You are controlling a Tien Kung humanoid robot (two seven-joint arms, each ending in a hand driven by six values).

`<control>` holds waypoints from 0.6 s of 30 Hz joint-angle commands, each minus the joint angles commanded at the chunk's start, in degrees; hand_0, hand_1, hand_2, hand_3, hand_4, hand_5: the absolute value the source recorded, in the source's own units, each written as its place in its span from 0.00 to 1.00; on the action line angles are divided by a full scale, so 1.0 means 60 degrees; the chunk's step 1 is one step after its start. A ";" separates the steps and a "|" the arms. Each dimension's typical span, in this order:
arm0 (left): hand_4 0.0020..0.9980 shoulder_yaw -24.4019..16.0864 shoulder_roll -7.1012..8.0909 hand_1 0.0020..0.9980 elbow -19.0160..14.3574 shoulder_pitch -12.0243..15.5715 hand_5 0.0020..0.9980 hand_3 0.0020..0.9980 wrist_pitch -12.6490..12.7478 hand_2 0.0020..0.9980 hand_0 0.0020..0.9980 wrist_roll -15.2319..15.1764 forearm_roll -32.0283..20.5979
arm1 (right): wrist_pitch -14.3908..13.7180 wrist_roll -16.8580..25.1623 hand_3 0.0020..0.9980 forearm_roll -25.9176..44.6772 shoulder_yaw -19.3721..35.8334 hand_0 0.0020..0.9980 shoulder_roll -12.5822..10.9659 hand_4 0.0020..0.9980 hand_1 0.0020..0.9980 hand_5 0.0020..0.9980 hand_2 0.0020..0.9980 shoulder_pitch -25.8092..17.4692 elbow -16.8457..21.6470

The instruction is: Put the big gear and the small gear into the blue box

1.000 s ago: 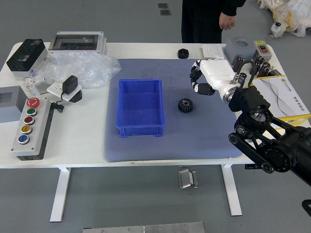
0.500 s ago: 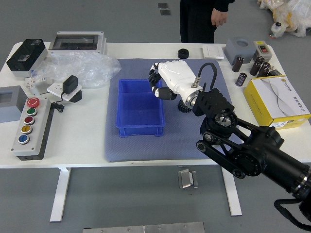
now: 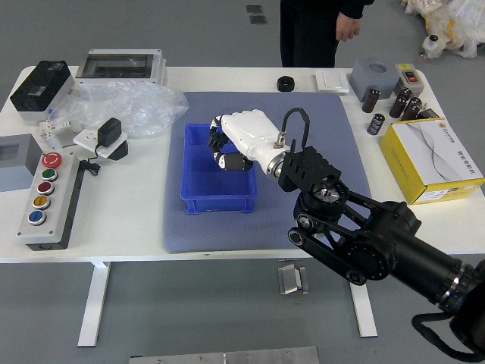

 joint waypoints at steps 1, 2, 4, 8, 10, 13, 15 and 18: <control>0.66 -0.0001 -0.0003 0.82 0.0000 -0.0003 0.30 0.82 -0.0003 0.79 0.85 0.0002 0.0008 | 0.0035 0.0020 0.69 0.0017 0.0005 0.58 0.0012 0.73 0.52 0.40 0.58 0.0001 -0.0009; 0.66 0.0000 -0.0006 0.82 0.0000 -0.0004 0.30 0.82 -0.0005 0.79 0.85 0.0005 0.0014 | 0.0068 0.0040 0.87 0.0031 0.0011 0.62 0.0024 0.83 0.57 0.49 0.68 0.0001 -0.0019; 0.66 0.0003 -0.0007 0.82 0.0000 -0.0004 0.30 0.82 -0.0007 0.79 0.85 0.0008 0.0022 | 0.0119 0.0075 0.87 0.0051 0.0027 0.62 0.0044 0.83 0.57 0.49 0.68 0.0003 -0.0036; 0.66 0.0014 0.0005 0.82 0.0000 0.0004 0.31 0.82 -0.0005 0.79 0.85 0.0014 0.0030 | 0.0185 0.0136 0.92 0.0080 0.0089 0.63 0.0075 0.87 0.59 0.54 0.72 0.0010 -0.0063; 0.66 0.0019 0.0010 0.82 0.0000 0.0004 0.31 0.82 -0.0005 0.79 0.85 0.0014 0.0034 | 0.0218 0.0164 0.92 0.0091 0.0130 0.63 0.0088 0.87 0.59 0.54 0.72 0.0015 -0.0075; 0.66 0.0017 0.0011 0.82 0.0000 0.0000 0.31 0.82 -0.0008 0.79 0.85 0.0015 0.0044 | 0.0231 0.0171 0.92 0.0107 0.0166 0.63 0.0082 0.87 0.59 0.54 0.72 0.0020 -0.0071; 0.66 0.0016 0.0011 0.82 0.0000 -0.0003 0.31 0.82 -0.0009 0.79 0.85 0.0012 0.0045 | 0.0218 0.0169 0.91 0.0120 0.0194 0.63 0.0057 0.89 0.59 0.56 0.72 0.0026 -0.0055; 0.66 0.0005 0.0013 0.82 0.0000 0.0000 0.31 0.82 -0.0010 0.79 0.85 0.0010 0.0043 | 0.0175 0.0173 0.91 0.0142 0.0309 0.63 -0.0062 0.89 0.59 0.56 0.72 0.0048 0.0008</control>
